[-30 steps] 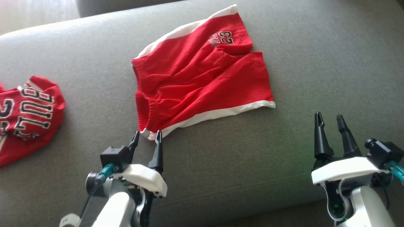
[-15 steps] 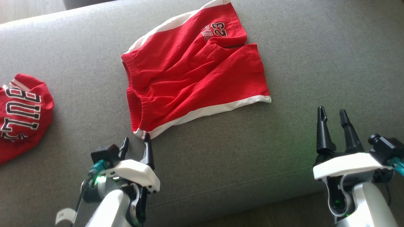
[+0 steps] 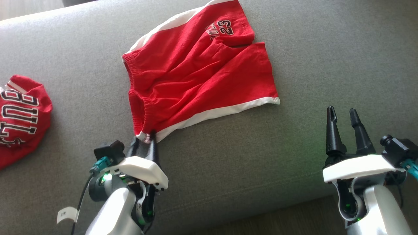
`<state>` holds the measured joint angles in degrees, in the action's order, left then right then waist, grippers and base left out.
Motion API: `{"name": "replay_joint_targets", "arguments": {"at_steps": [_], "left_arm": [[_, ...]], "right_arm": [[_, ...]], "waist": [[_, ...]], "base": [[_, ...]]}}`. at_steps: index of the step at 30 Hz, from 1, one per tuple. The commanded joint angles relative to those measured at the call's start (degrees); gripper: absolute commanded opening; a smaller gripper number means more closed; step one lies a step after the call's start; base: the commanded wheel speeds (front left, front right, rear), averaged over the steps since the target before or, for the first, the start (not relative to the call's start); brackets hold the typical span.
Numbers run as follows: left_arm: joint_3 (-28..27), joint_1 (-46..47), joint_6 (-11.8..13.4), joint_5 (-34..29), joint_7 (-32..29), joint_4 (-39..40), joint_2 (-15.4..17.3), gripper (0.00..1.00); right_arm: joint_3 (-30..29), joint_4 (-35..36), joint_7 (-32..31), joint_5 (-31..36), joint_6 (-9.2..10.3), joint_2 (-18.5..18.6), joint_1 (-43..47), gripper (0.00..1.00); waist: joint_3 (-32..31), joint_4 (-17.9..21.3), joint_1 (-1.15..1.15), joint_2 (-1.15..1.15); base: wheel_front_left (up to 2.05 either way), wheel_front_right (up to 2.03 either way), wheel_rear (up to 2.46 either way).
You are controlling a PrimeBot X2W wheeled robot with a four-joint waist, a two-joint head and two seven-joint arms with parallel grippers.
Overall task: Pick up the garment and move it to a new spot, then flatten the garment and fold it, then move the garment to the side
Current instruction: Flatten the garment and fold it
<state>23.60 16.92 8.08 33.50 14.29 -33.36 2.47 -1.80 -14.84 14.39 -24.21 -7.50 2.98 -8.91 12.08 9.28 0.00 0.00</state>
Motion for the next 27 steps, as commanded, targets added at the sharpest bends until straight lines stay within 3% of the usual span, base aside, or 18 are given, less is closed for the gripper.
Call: {"name": "replay_joint_targets", "arguments": {"at_steps": [1,2,3,7,14,19,27], "left_arm": [[-1.19,2.01,-0.02,0.19,0.71,1.3,0.41,0.33],[-1.09,2.06,-0.05,0.29,0.71,1.29,0.41,0.02],[-1.1,2.09,-0.05,0.32,0.71,1.45,0.41,0.0],[-1.53,1.84,0.02,0.16,0.71,2.8,0.41,0.0],[-1.13,0.65,-0.14,-0.55,0.71,5.96,0.41,0.0],[-0.09,0.21,-0.34,-0.72,0.71,8.27,0.41,0.0],[2.33,0.68,-0.54,-1.03,0.71,10.68,0.41,0.0]], "right_arm": [[1.06,1.76,0.61,-0.26,0.01,-0.1,-1.61,1.0],[1.05,1.66,0.61,-0.29,0.01,-0.1,-1.65,1.0],[1.05,1.54,0.61,-0.33,0.01,-0.1,-1.69,1.0],[1.88,0.25,0.61,-0.54,0.01,-0.1,-2.03,1.0],[5.25,-5.89,0.61,-8.74,0.01,-0.1,-4.98,1.0],[6.92,-12.69,0.61,-16.12,0.01,-0.1,-8.79,1.0],[8.57,-24.06,0.61,-20.26,0.01,-0.1,-15.17,1.0]], "waist": [[0.0,-0.09,0.0,0.0],[0.01,-0.17,0.0,0.0],[0.0,-0.27,0.0,0.0],[0.01,-0.96,0.0,0.0],[-0.14,-3.64,0.0,0.0],[0.06,-5.52,0.0,0.0],[1.7,-8.21,0.0,0.0]], "base": [[0.0,0.0,0.0],[0.0,0.0,0.0],[0.0,0.0,0.0],[0.0,0.0,0.0],[0.0,0.0,0.0],[0.0,0.0,0.0],[0.0,0.0,0.0]]}}
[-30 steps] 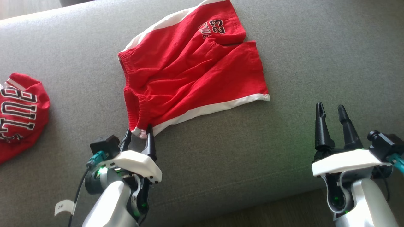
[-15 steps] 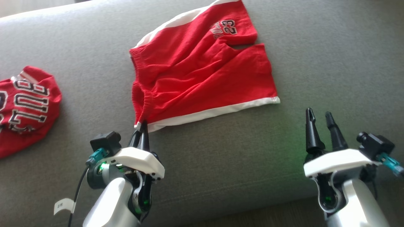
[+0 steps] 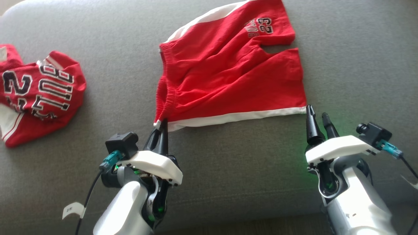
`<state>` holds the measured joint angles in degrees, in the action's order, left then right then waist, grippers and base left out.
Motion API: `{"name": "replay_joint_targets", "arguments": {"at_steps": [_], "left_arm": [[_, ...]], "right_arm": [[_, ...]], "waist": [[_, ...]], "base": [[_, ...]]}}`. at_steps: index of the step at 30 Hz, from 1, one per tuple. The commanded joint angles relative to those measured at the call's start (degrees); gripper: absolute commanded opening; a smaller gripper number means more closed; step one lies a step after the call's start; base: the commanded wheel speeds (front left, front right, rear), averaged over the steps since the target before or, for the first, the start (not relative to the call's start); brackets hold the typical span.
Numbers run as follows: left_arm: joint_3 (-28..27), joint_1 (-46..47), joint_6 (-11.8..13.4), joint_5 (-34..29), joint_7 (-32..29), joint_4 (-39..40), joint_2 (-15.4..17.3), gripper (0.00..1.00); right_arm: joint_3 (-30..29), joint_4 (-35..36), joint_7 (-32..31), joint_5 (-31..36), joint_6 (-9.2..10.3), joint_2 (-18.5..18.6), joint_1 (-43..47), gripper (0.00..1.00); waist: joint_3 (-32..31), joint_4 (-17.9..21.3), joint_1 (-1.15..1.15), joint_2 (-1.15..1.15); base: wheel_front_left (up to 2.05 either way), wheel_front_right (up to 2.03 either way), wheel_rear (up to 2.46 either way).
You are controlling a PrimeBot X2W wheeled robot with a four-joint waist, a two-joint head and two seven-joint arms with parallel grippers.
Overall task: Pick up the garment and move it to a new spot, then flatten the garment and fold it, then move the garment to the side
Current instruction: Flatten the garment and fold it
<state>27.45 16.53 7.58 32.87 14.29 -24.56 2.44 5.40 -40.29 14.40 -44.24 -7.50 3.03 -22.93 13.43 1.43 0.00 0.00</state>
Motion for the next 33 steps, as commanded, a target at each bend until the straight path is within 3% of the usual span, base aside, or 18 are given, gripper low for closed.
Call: {"name": "replay_joint_targets", "arguments": {"at_steps": [1,12,13,14,15,25,33], "left_arm": [[-1.23,1.18,-0.06,-0.41,0.71,2.07,0.43,0.0],[0.28,1.33,0.0,-0.3,0.71,3.21,0.43,0.0],[0.33,1.33,0.03,-0.29,0.71,3.26,0.43,0.0],[0.33,1.33,0.07,-0.29,0.71,3.32,0.43,0.0],[0.19,1.32,0.16,-0.24,0.71,3.45,0.43,0.0],[-0.76,0.65,0.41,-0.18,0.71,3.71,0.43,0.0],[-2.24,-0.39,-0.37,2.0,0.71,5.57,0.43,0.0]], "right_arm": [[1.7,0.02,0.6,-0.82,0.01,-0.15,-1.71,1.0],[7.03,-7.82,0.58,-6.6,0.01,-0.15,-6.04,1.0],[7.74,-7.97,0.58,-7.23,0.01,-0.15,-6.17,0.77],[8.63,-8.07,0.59,-7.57,0.01,-0.15,-6.31,0.33],[9.45,-8.09,0.59,-7.75,0.01,-0.15,-6.43,0.0],[7.87,-6.54,0.59,-7.09,0.01,-0.15,-5.83,0.0],[2.58,0.36,0.6,-3.32,0.01,-0.15,-3.37,0.0]], "waist": [[0.53,-0.68,0.0,0.0],[1.46,-2.73,0.0,0.0],[1.46,-2.83,0.0,0.0],[1.46,-2.9,0.0,0.0],[1.44,-2.95,0.0,0.0],[-0.15,-2.31,0.0,0.0],[-3.17,-1.11,0.0,0.0]], "base": [[0.0,0.0,0.0],[0.0,0.0,0.0],[0.0,0.0,0.0],[0.0,0.0,0.0],[0.0,0.0,0.0],[0.0,0.0,0.0],[0.0,0.0,0.0]]}}
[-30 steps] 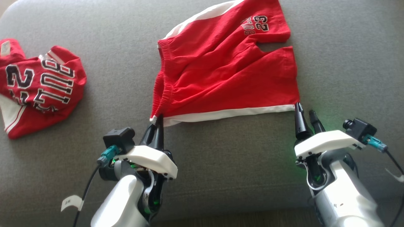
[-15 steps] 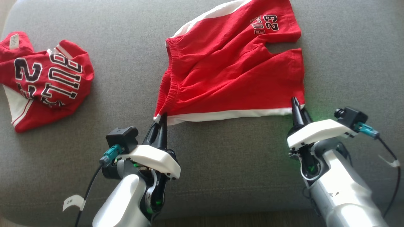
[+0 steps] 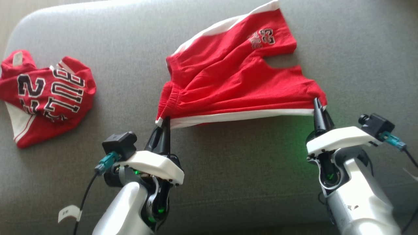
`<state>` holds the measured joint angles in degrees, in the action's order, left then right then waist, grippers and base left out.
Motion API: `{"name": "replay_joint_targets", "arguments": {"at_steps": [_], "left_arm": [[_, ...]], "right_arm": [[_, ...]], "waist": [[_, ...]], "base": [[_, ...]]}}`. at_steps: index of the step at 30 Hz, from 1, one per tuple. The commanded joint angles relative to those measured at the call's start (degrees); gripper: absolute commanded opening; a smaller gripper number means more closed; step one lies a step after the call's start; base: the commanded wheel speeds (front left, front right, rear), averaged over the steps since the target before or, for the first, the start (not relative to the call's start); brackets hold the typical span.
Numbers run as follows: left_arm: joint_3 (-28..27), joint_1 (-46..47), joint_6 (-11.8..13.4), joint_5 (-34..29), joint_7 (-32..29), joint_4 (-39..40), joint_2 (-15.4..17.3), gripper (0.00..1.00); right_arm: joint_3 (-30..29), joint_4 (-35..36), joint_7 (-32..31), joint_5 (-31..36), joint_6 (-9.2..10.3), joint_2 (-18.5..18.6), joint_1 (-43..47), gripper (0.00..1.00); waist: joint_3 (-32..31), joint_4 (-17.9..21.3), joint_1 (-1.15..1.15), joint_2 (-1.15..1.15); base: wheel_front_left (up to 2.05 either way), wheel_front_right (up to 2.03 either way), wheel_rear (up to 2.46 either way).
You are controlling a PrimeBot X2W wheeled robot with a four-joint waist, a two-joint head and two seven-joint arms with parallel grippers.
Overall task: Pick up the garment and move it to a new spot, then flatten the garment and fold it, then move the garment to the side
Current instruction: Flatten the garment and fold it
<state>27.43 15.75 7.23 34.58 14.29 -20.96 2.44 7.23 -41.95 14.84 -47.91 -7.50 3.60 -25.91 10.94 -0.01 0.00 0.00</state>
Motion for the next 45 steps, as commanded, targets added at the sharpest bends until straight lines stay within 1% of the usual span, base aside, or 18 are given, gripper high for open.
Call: {"name": "replay_joint_targets", "arguments": {"at_steps": [1,7,10,11,14,17,19,20,24,26,28,29,30,34,37,40,43,45], "left_arm": [[-2.38,0.24,-0.16,0.77,0.71,2.45,0.43,0.0],[-3.21,-0.53,-0.89,2.85,0.67,5.82,0.45,0.0],[-3.62,-0.78,-1.03,3.87,-0.2,8.39,0.71,0.0],[-4.13,-0.9,-0.83,4.89,-1.31,10.63,0.85,0.0],[-4.58,-0.87,-0.2,5.83,-3.39,14.51,1.43,0.0],[-4.88,-1.16,0.0,7.37,-5.63,19.31,1.78,0.0],[-5.36,-1.61,0.35,8.94,-7.29,22.82,1.85,0.0],[-5.65,-1.78,0.66,9.57,-8.1,24.63,1.97,0.0],[-6.58,-1.71,2.02,12.68,-12.53,31.2,2.39,0.0],[-6.4,-0.75,2.08,15.14,-16.01,33.51,2.51,0.0],[-6.83,1.58,2.51,16.55,-19.29,34.42,3.35,0.0],[-6.96,3.29,2.69,16.73,-20.86,34.45,3.97,0.0],[-6.96,3.29,2.69,16.73,-20.86,34.45,3.97,0.0],[-8.7,12.45,4.19,18.78,-27.06,32.11,5.04,0.0],[-10.74,21.47,5.37,20.05,-31.28,27.9,6.02,0.0],[-11.49,32.1,5.41,19.39,-33.98,21.5,7.09,0.0],[-11.4,43.81,4.66,17.03,-34.07,14.59,7.4,0.0],[-11.4,51.54,3.75,15.1,-32.33,9.66,7.11,0.0]], "right_arm": [[0.2,3.2,0.16,0.87,0.01,-0.72,0.01,0.0],[-1.83,10.74,0.03,4.46,0.01,-0.72,2.01,0.0],[-2.79,15.69,-1.19,6.11,0.01,-0.72,2.74,0.0],[-3.59,19.58,-2.3,7.23,0.01,-0.72,3.42,0.0],[-5.07,26.02,-4.26,8.39,0.01,-0.72,4.8,0.0],[-6.73,32.8,-6.45,10.88,0.01,-0.72,6.53,0.0],[-8.51,37.51,-8.26,16.1,0.01,-0.72,7.69,0.0],[-9.23,40.1,-9.31,17.67,0.01,-0.72,8.12,0.0],[-11.62,48.3,-14.22,18.08,0.01,-0.72,8.92,0.0],[-12.49,50.92,-16.44,17.15,0.01,-0.72,8.52,0.0],[-13.43,51.6,-18.42,16.28,0.01,-0.72,7.32,0.0],[-13.54,51.85,-19.38,17.27,0.01,-0.72,6.22,0.0],[-13.54,51.85,-19.38,17.27,0.01,-0.72,6.22,0.0],[-13.49,50.19,-22.46,17.05,0.01,-0.72,-1.22,0.0],[-14.5,45.69,-23.39,17.74,0.01,-0.72,-10.56,0.0],[-13.71,39.48,-23.31,19.56,0.01,-0.72,-21.75,0.0],[-12.63,32.92,-21.31,23.0,0.01,-0.72,-33.77,0.0],[-12.8,28.28,-18.66,24.71,0.01,-0.72,-41.48,0.0]], "waist": [[-1.22,0.49,0.0,0.0],[-5.34,1.55,0.0,0.0],[-7.22,2.17,0.0,0.0],[-8.23,2.51,0.0,0.0],[-9.5,2.82,0.0,0.0],[-10.8,3.09,0.0,0.0],[-11.49,3.19,0.0,0.0],[-11.71,3.24,0.0,0.0],[-12.01,3.38,0.0,0.0],[-11.66,3.09,0.0,0.0],[-11.0,2.93,0.0,0.0],[-10.4,2.85,0.0,0.0],[-10.4,2.85,0.0,0.0],[-6.22,3.01,0.0,0.0],[-1.08,3.84,0.0,0.0],[4.65,4.82,0.0,0.0],[10.76,5.57,0.0,0.0],[14.53,5.83,0.0,0.0]], "base": [[0.0,0.0,0.0],[0.0,0.0,0.0],[0.0,0.0,0.0],[0.0,0.0,0.0],[0.0,0.0,0.0],[0.0,0.0,0.0],[0.0,0.0,0.0],[0.0,0.0,0.0],[0.0,0.0,0.0],[0.0,0.0,0.0],[0.0,0.0,0.0],[0.0,0.0,0.0],[0.0,0.0,0.0],[0.0,0.0,0.0],[0.0,0.0,0.0],[0.0,0.0,0.0],[0.0,0.0,0.0],[0.0,0.0,0.0]]}}
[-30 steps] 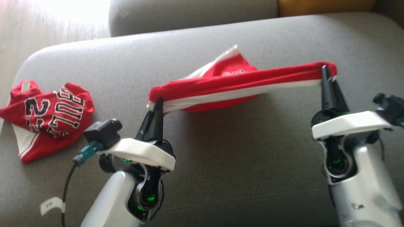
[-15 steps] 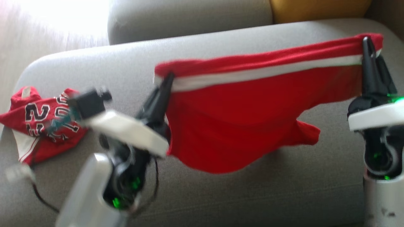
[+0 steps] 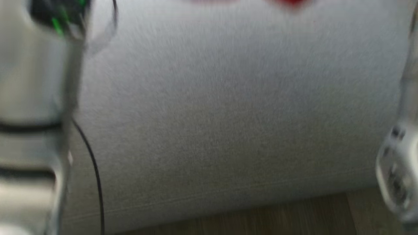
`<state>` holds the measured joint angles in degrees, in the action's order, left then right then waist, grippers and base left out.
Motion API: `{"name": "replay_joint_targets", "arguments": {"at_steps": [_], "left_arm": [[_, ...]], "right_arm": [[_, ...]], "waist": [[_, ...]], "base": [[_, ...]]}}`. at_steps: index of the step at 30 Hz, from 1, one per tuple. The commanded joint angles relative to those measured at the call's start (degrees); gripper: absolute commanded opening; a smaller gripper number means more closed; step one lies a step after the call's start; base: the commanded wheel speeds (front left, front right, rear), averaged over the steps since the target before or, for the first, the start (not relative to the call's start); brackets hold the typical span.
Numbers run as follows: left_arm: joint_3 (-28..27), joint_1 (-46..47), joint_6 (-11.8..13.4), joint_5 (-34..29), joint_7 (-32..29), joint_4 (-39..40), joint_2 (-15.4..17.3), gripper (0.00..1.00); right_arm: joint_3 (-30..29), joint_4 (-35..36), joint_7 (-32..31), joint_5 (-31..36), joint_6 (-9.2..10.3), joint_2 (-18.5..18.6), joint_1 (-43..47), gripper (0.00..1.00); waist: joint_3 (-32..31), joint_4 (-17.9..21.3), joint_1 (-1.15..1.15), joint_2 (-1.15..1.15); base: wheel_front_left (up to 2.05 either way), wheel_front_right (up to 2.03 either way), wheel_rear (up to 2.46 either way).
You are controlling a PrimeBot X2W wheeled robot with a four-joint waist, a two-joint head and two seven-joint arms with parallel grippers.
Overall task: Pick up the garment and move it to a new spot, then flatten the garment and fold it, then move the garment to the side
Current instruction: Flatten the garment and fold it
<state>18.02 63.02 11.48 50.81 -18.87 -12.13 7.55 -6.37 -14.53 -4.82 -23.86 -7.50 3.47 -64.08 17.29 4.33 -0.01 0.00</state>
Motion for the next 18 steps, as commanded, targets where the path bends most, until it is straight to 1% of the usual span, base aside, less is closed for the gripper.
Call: {"name": "replay_joint_targets", "arguments": {"at_steps": [1,5,7,9,12,14,18], "left_arm": [[-2.11,7.95,-0.93,-2.26,2.35,-1.72,1.85,0.0],[-2.08,18.59,-3.07,-6.28,10.27,-12.57,0.81,0.0],[-1.35,21.56,-4.78,-7.8,13.7,-17.62,0.41,0.0],[-1.81,23.29,-5.56,-7.81,16.51,-22.59,-0.27,0.0],[-0.99,24.51,-7.07,-8.4,18.68,-29.39,-0.87,0.0],[0.2,24.01,-8.96,-8.77,19.73,-33.31,-1.38,0.0],[1.96,22.1,-11.87,-9.3,22.0,-39.28,-2.07,0.0]], "right_arm": [[0.48,-1.48,2.68,1.45,0.01,-0.59,-6.93,0.0],[-1.03,-11.68,11.01,4.62,0.01,-0.59,-17.34,0.0],[-1.31,-16.86,15.17,5.17,0.01,-0.59,-20.06,0.0],[-1.1,-21.82,17.69,5.18,0.01,-0.59,-21.34,0.0],[-0.02,-28.72,19.21,3.32,0.01,-0.59,-21.66,0.0],[1.66,-32.61,19.59,1.39,0.01,-0.59,-20.66,0.0],[5.59,-37.18,19.77,-2.25,0.01,-0.59,-17.57,0.0]], "waist": [[10.0,1.6,0.01,0.0],[15.09,1.74,0.01,0.0],[16.68,1.78,0.01,0.0],[17.91,1.8,0.01,0.0],[19.87,1.75,0.01,0.0],[20.37,1.53,0.01,0.0],[20.46,1.16,0.01,0.0]], "base": [[0.0,0.0,0.0],[0.0,0.0,0.0],[0.0,0.0,0.0],[0.0,0.0,0.0],[0.0,0.0,0.0],[0.0,0.0,0.0],[0.0,0.0,0.0]]}}
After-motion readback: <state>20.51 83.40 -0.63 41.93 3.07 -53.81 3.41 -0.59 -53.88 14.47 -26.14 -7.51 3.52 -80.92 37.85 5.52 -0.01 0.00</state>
